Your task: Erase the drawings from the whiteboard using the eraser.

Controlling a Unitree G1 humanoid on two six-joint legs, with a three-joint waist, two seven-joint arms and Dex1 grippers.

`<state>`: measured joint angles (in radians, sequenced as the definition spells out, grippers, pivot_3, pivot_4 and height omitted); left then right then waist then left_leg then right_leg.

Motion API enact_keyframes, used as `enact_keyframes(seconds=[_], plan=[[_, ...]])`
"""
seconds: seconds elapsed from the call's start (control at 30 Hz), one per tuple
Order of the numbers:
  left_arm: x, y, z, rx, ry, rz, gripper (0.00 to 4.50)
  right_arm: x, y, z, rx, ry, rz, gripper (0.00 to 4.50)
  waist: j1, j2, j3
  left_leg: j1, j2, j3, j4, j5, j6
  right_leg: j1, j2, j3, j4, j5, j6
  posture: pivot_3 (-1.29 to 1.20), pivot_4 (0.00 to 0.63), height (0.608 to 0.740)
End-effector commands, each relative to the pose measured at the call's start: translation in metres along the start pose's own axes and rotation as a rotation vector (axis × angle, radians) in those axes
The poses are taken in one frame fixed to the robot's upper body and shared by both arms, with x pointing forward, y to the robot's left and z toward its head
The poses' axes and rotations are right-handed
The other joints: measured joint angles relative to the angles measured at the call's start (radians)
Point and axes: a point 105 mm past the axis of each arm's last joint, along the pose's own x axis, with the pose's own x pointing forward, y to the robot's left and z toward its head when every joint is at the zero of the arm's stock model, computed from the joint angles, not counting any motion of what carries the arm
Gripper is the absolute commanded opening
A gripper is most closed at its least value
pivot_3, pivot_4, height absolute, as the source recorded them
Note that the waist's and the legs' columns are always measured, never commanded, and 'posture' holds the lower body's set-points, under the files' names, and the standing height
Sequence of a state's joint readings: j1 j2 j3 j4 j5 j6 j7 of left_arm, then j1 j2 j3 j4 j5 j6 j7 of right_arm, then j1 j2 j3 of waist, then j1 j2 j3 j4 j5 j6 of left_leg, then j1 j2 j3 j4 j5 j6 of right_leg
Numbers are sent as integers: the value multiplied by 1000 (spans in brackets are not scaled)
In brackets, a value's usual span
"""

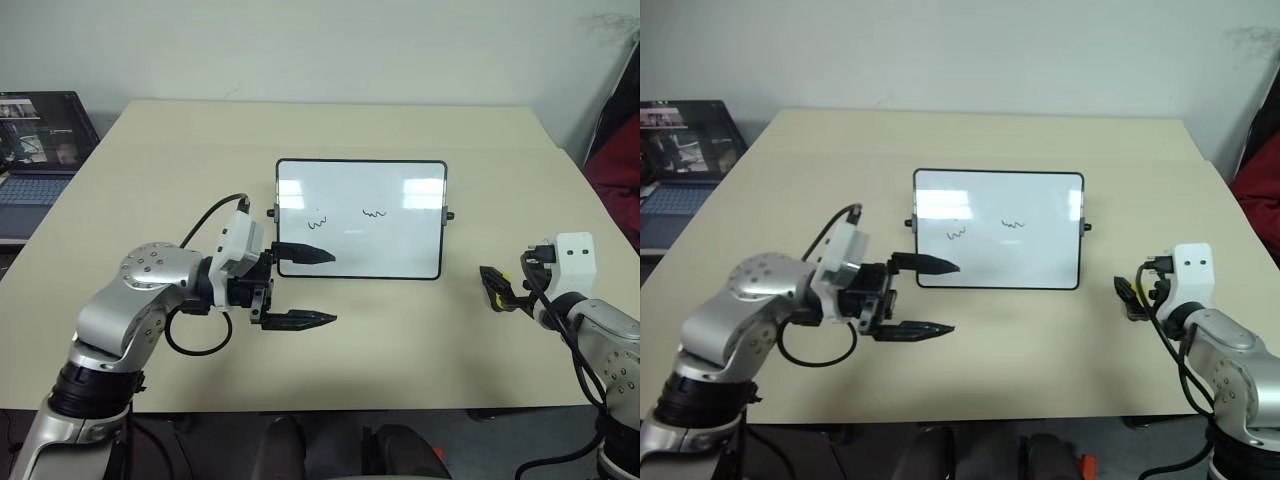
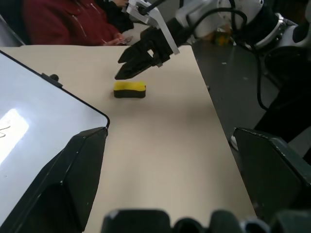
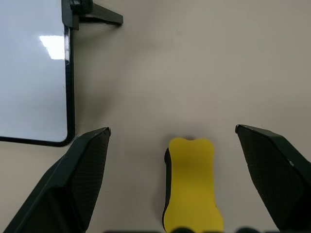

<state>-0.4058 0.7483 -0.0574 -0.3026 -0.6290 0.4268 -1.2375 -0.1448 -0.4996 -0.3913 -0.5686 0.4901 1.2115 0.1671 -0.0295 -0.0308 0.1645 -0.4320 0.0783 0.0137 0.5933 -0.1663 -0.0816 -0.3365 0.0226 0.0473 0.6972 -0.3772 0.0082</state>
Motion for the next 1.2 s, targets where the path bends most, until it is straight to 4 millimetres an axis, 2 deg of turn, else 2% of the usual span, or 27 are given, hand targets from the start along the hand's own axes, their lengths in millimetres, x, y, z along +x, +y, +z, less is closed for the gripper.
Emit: enact_keyframes(seconds=[0.03,0.47,0.97,1.07,1.2], plan=[[5,-1,7,58,-5,-27,4500,2,-3,2,-24,14,-16,4486,0,0,0,0,0,0,0,0,0,0,0,0,0,0,0,0,150,740],[8,-5,7,66,9,-18,4500,22,-10,-10,-44,83,-18,4486,-1,0,0,0,0,0,0,0,0,0,0,0,0,0,0,0,150,740],[7,-4,6,58,10,6,4500,29,-18,-13,-21,100,-9,4486,-1,1,0,0,0,0,0,0,0,0,0,0,0,0,1,0,150,740],[7,-3,6,61,9,10,4500,29,-20,-14,-16,100,-12,3906,-1,1,0,0,0,0,0,0,0,0,0,0,0,0,1,0,150,740],[7,-3,5,63,9,10,4500,29,-21,-15,-15,103,-13,2540,-1,1,0,0,0,0,0,0,0,0,0,0,0,0,0,0,150,740]])
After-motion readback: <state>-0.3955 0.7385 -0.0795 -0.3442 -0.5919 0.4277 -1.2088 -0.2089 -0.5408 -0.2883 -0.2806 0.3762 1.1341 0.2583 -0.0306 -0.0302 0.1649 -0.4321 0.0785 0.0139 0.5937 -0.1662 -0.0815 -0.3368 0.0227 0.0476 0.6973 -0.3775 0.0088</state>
